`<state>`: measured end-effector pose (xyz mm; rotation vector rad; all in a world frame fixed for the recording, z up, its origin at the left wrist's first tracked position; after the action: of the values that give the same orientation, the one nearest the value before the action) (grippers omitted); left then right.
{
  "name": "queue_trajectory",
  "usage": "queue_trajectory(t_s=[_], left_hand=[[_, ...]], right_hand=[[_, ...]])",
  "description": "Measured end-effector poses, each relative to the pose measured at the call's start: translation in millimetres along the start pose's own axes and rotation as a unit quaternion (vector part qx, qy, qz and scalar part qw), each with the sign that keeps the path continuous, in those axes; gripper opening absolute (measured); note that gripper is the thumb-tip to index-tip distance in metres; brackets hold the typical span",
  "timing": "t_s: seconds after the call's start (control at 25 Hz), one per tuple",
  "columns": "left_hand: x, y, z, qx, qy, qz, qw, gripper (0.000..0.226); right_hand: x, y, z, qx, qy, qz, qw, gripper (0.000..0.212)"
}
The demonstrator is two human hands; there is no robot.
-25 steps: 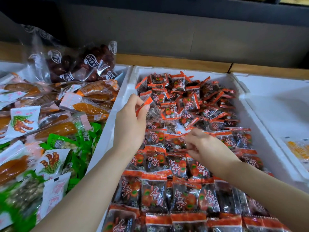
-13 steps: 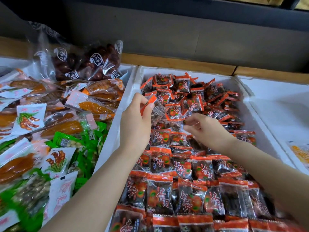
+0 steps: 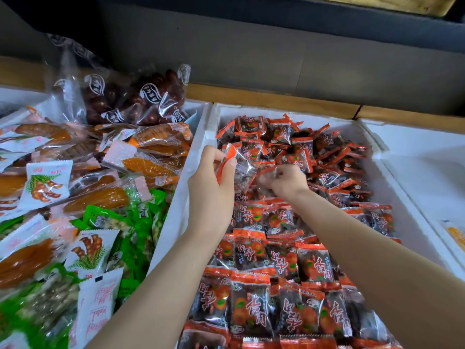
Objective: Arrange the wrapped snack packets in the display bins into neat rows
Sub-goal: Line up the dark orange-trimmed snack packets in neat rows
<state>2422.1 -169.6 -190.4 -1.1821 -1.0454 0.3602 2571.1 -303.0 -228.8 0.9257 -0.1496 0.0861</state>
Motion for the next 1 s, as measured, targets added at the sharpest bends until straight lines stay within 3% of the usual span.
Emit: queue_trajectory(t_s=[0.12,0.2,0.32,0.44,0.56,0.64,0.8,0.84,0.92,1.0], left_hand=[[0,2,0,0.000,0.011,0.004,1.000,0.020],[1,3,2,0.002,0.004,0.002,1.000,0.018],[3,8,3,0.014,-0.004,0.009,1.000,0.015],[3,16,-3,-0.013,0.020,0.067,0.997,0.017],[-3,25,-7,-0.060,0.032,0.169,0.983,0.007],[-6,34,-9,-0.082,0.037,0.240,0.967,0.018],[-8,41,-20,-0.122,0.102,0.298,0.941,0.045],[-9,39,-23,-0.104,0.137,0.279,0.945,0.052],[-17,31,-30,-0.067,0.206,0.228,0.949,0.065],[-19,30,-32,-0.067,0.222,0.208,0.950,0.067]], right_hand=[[-6,33,44,0.099,-0.115,0.070,0.986,0.010],[-12,48,67,0.183,-0.133,0.089,0.970,0.017],[-35,63,57,0.249,0.057,0.105,0.961,0.019],[-60,61,40,0.151,0.164,0.115,0.968,0.014],[-65,57,31,0.127,0.181,0.090,0.971,0.014],[-62,56,27,0.109,0.181,0.067,0.975,0.023],[-61,50,20,0.157,0.168,-0.024,0.973,0.064],[-60,48,19,0.174,0.163,-0.047,0.970,0.064],[-62,45,13,0.213,0.165,-0.092,0.959,0.042],[-68,45,9,0.241,0.166,-0.108,0.950,0.022]])
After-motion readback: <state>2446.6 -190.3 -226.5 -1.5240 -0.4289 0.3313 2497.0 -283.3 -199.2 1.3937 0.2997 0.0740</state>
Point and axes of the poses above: each hand's wrist, its own x-axis towards the middle knuckle, its own z-axis out of the back of the hand, y = z × x, the point moved 7 cm from there along x, towards the middle knuckle, and after that the axes turned 13 degrees about -y, right-handed, at the moved point
